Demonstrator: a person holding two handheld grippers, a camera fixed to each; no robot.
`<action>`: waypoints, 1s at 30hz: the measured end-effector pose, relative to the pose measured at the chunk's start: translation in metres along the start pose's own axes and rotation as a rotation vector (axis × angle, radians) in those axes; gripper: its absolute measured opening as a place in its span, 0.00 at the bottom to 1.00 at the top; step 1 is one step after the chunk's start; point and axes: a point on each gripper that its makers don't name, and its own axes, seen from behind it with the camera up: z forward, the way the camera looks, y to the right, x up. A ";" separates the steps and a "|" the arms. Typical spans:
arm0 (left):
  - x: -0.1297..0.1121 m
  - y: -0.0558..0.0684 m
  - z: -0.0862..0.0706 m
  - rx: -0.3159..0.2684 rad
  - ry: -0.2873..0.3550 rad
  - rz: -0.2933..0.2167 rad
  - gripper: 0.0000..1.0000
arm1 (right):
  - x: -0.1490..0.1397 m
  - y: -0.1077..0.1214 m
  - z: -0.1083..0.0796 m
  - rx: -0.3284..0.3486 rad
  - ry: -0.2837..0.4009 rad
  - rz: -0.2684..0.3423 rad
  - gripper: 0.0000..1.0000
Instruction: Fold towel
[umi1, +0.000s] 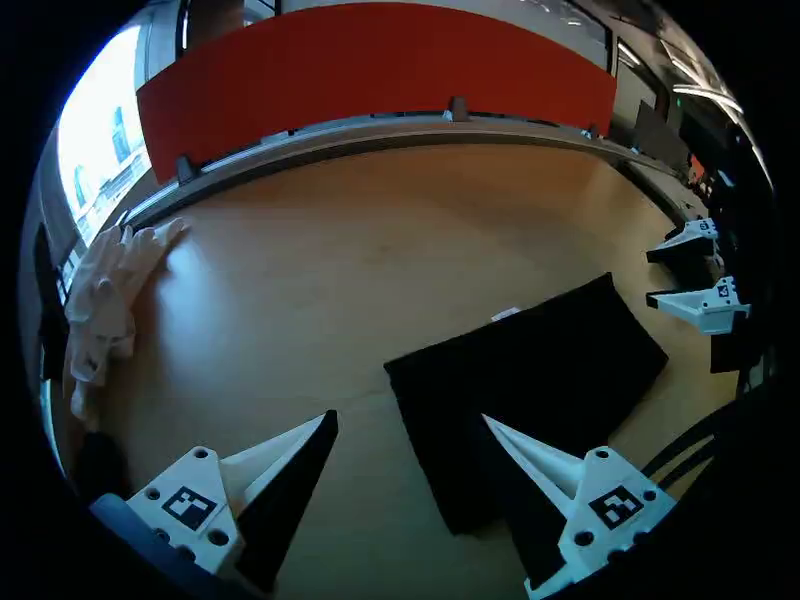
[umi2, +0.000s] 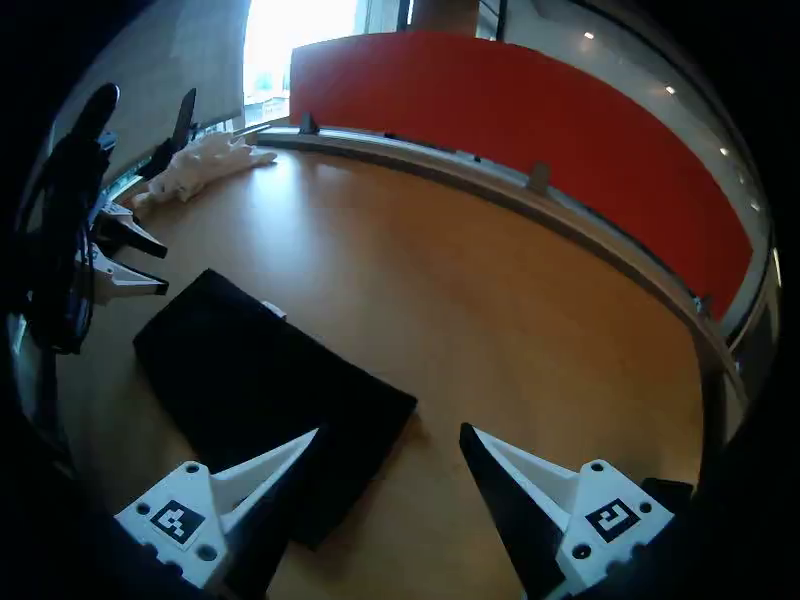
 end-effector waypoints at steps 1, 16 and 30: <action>-0.002 0.001 -0.002 0.000 0.000 -0.004 0.96 | -0.001 -0.002 -0.003 0.000 0.001 0.000 1.00; -0.045 0.014 -0.038 0.010 -0.002 -0.083 0.96 | -0.029 -0.029 -0.042 0.001 0.002 0.026 1.00; -0.058 0.013 -0.058 0.037 0.009 -0.116 0.96 | -0.036 -0.038 -0.045 0.032 0.002 -0.012 1.00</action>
